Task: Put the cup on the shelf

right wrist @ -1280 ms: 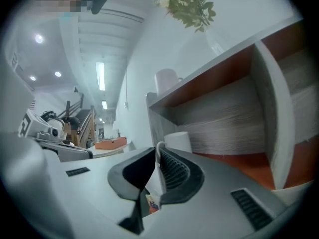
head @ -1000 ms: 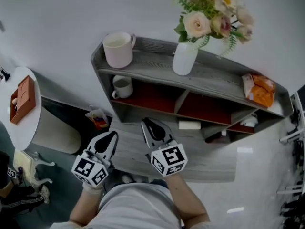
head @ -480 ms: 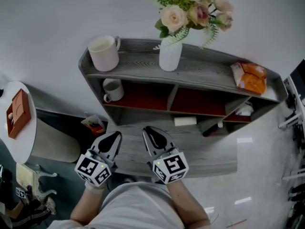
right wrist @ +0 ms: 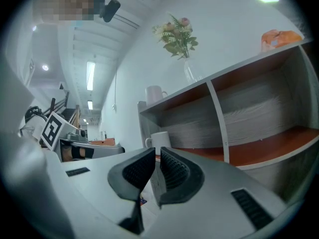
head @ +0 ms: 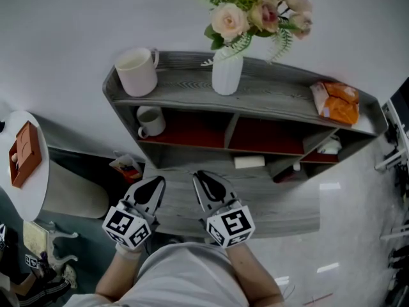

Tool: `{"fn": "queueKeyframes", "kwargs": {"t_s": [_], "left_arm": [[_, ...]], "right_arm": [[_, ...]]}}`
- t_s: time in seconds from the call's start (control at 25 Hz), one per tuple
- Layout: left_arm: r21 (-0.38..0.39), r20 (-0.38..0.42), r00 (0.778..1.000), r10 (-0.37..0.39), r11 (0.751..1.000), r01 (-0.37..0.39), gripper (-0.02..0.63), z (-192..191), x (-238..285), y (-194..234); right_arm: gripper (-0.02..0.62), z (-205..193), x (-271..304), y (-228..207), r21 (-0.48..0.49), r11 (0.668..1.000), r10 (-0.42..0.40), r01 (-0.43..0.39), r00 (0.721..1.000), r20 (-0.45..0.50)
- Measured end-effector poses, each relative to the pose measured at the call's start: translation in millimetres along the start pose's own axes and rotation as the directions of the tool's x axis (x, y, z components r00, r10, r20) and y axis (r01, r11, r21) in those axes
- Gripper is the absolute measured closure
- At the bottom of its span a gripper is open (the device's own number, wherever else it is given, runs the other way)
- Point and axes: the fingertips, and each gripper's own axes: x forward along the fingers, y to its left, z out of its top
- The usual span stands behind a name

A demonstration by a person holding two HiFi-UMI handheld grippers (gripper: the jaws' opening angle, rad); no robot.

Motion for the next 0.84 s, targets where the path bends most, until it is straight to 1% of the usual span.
{"fn": "queueKeyframes", "kwargs": {"t_s": [0.2,0.84], "left_arm": [[0.003,-0.007,1.000,0.007,1.000,-0.007,0.589,-2,1,2],[0.002,-0.020,1.000,0.018,1.000,-0.018,0.589,-8,6,7]], "right_arm": [[0.554,-2,3,-1,0.000,1.000,0.005,-0.005,1.000,0.001],[0.554,-7,2,-10,0.011,1.000,-0.014,0.014,1.000,-0.009]]}}
